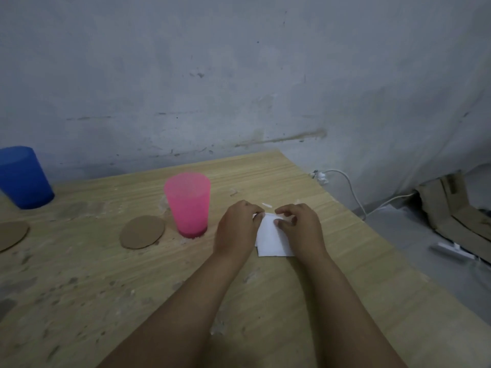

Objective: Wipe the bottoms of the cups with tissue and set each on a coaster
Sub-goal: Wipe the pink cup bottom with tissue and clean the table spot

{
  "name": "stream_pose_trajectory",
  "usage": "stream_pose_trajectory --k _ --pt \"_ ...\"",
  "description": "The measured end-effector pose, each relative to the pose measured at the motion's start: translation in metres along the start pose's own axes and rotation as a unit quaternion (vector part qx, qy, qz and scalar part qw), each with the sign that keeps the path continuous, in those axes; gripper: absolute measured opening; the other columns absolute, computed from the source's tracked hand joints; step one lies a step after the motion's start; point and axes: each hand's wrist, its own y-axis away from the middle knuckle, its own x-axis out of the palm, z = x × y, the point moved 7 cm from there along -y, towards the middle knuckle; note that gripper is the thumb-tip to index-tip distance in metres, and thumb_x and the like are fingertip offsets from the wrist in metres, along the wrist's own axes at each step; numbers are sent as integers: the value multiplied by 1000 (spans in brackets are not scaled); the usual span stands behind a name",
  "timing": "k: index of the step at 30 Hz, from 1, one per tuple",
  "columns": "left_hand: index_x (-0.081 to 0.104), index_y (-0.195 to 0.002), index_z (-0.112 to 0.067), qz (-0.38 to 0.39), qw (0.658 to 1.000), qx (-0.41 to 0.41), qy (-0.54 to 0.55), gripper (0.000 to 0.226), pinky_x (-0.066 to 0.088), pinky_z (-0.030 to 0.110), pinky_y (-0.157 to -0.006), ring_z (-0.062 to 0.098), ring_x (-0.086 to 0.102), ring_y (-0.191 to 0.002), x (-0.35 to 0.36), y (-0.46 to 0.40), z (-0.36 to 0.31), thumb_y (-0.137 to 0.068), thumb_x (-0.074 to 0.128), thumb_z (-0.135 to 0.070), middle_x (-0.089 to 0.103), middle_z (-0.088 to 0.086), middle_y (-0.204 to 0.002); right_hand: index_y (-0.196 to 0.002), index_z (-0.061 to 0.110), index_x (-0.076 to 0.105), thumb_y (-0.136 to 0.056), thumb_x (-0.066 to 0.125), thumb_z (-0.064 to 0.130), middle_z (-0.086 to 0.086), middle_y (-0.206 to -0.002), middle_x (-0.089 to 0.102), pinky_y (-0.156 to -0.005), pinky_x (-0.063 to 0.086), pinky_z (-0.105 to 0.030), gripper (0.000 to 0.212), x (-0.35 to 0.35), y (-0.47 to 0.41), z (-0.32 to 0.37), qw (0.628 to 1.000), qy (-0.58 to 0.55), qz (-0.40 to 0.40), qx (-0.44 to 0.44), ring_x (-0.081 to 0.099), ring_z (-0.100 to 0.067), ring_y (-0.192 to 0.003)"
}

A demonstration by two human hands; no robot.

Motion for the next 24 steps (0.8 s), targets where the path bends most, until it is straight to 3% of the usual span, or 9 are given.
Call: stream_pose_trajectory --k 6,10,13,17,20,24 --pt "72 -99 -18 -30 999 1 22 18 41 28 -75 16 56 -94 2 5 5 -91 56 -18 66 -1 -98 -82 17 71 -79 67 13 -2 -90 70 -86 45 -45 7 7 -3 -4 1000 13 -3 2 55 -26 -94" --pt "67 -112 -21 -30 999 28 -2 27 36 22 -81 15 51 -103 2 5 1 -89 57 -14 62 -3 -109 -91 18 73 -80 67 13 1 -87 71 -89 42 -40 14 9 -2 0 1000 12 -10 -20 50 -21 -97" --pt "69 -108 -22 -5 996 72 -50 23 34 25 -83 17 48 -104 5 7 -5 -87 60 -18 61 -4 -110 -96 16 73 -80 67 12 -4 -90 71 -88 41 -36 18 8 -2 5 999 8 -15 -40 49 -22 -97" --pt "71 -96 -26 6 995 44 -84 13 28 27 -81 15 43 -104 5 8 -1 -86 63 -27 62 -9 -104 -90 18 74 -83 65 15 -3 -94 68 -87 37 -36 12 14 -3 7 997 46 3 -55 50 -25 -98" --pt "69 -89 -23 -15 997 39 -70 6 30 26 -82 14 44 -101 1 8 -1 -82 67 -23 62 -8 -100 -96 23 71 -84 64 18 0 -101 63 -86 35 -32 15 16 -2 5 996 67 11 -51 47 -22 -101" --pt "69 -97 -21 -19 998 24 -63 14 37 30 -86 16 46 -102 0 7 3 -83 67 -23 62 -6 -103 -91 25 71 -85 61 22 2 -103 59 -81 26 -28 12 20 -3 2 996 83 25 -34 42 -20 -103"
